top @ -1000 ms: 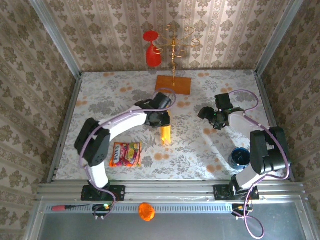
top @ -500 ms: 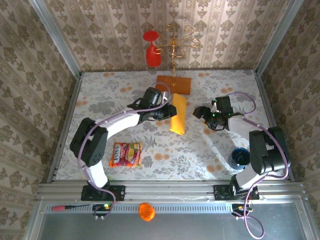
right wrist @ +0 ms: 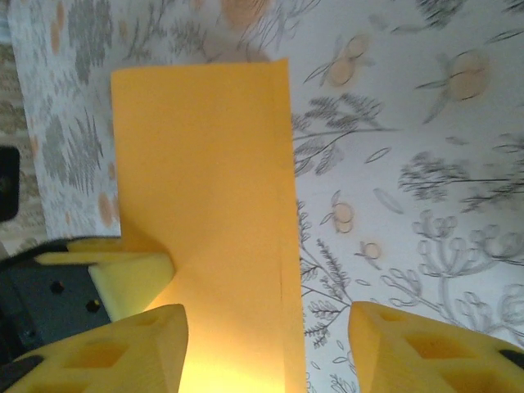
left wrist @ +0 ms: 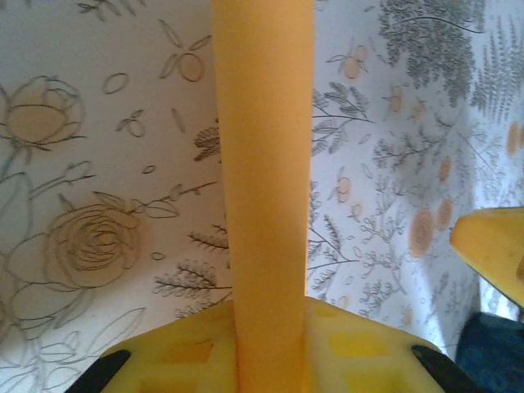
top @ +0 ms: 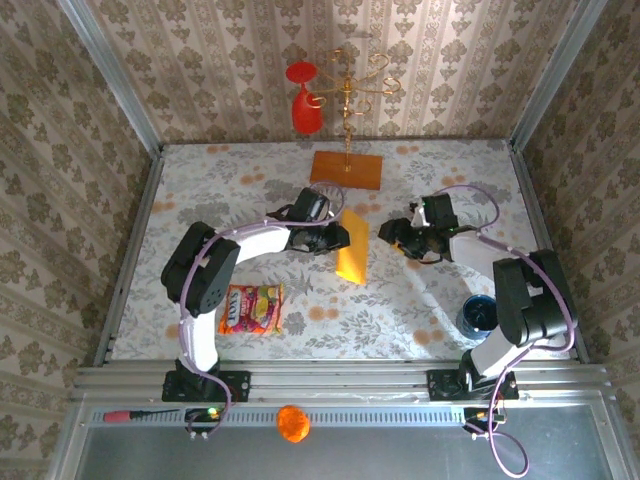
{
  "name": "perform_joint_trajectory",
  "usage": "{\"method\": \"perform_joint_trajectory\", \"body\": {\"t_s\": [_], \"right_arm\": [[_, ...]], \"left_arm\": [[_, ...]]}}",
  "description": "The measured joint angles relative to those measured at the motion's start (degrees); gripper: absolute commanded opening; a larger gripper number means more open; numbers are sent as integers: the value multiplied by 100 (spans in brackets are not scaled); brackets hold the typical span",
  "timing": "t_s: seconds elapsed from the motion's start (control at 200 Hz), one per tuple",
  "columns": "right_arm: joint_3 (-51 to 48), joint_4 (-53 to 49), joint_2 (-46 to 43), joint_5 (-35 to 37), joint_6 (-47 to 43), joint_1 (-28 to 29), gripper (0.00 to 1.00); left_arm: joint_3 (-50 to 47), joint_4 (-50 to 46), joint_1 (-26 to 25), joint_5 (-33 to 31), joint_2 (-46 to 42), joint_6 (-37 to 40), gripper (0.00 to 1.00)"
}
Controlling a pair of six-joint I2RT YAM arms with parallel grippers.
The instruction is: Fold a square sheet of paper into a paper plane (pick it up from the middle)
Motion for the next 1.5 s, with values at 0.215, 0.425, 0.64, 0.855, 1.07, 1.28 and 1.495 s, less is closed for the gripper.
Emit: {"method": "perform_joint_trajectory", "body": {"t_s": [0.215, 0.425, 0.64, 0.855, 1.07, 1.28, 1.495], "right_arm": [[313, -46, 426, 26, -52, 461, 31], [702, -168, 730, 173, -157, 798, 11], [765, -286, 1091, 227, -190, 901, 9], [890, -566, 1429, 267, -315, 901, 10], [986, -741, 1467, 387, -413, 905, 9], [1062, -859, 1502, 444, -522, 907, 9], [1071, -866, 1510, 459, -581, 916, 9]], "left_arm": [[111, -398, -26, -363, 114, 136, 23], [361, -826, -116, -671, 345, 275, 23], [424, -988, -138, -833, 387, 319, 23], [437, -990, -168, -883, 387, 337, 27], [487, -1119, -162, -925, 345, 424, 40], [245, -1270, 33, -935, -42, 542, 48], [149, -1307, 59, -800, -164, 684, 48]]}}
